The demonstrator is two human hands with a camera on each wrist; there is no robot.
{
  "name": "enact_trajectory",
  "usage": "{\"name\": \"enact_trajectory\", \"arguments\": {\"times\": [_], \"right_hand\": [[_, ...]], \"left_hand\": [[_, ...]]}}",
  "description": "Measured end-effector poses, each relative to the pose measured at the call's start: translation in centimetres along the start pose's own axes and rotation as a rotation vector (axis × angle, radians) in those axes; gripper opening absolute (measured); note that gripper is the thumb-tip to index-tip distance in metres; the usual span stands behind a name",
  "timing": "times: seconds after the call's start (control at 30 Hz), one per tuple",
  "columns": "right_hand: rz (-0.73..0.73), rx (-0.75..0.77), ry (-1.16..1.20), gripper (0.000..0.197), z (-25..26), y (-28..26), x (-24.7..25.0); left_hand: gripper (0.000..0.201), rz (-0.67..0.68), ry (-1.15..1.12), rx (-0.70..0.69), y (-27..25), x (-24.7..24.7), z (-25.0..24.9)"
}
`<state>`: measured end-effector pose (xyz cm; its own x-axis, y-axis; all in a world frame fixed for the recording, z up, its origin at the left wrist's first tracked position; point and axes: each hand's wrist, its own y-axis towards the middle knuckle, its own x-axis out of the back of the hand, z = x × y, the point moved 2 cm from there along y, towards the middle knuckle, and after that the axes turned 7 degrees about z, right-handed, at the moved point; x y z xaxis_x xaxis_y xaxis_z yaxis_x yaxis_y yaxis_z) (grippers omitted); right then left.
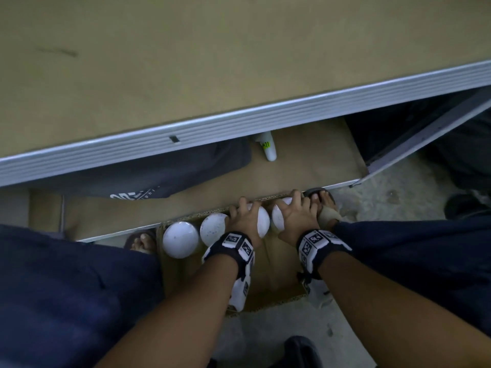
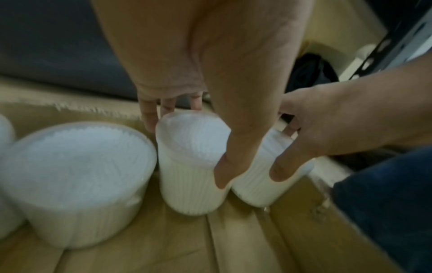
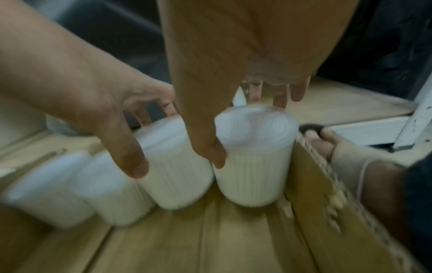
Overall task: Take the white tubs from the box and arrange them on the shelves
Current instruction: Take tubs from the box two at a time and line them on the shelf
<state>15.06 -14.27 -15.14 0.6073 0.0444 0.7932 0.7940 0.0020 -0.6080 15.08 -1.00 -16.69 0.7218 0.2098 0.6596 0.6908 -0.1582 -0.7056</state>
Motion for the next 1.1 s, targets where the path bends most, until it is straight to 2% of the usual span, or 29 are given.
{"name": "enact_trajectory", "arguments": {"times": [0.1, 0.3, 0.5, 0.67, 0.93, 1.1], "right_hand": [[-0.046, -0.004, 0.028, 0.068, 0.3, -1.3, 1.9], [-0.111, 0.046, 0.083, 0.05, 0.3, -4.9, 6.8], [-0.143, 0.074, 0.101, 0.062, 0.1, -9.3, 11.2], [-0.135, 0.117, 0.169, 0.079, -0.1, -13.4, 14.8], [-0.21, 0.211, 0.231, 0.085, -0.1, -20.2, 20.7], [-0.237, 0.289, 0.303, 0.081, -0.3, -23.5, 23.6]], "left_hand": [[0.084, -0.013, -0.028, 0.011, -1.6, 1.4, -0.4], [0.084, -0.04, -0.028, -0.028, -5.4, 5.3, -1.3], [0.093, -0.131, -0.038, -0.105, -10.5, 9.3, -1.4], [0.09, -0.234, -0.012, -0.162, -15.6, 12.8, -2.0], [0.094, -0.298, 0.005, -0.247, -23.1, 17.7, -2.4], [0.085, -0.39, -0.089, -0.276, -27.0, 20.4, -2.0]]}}
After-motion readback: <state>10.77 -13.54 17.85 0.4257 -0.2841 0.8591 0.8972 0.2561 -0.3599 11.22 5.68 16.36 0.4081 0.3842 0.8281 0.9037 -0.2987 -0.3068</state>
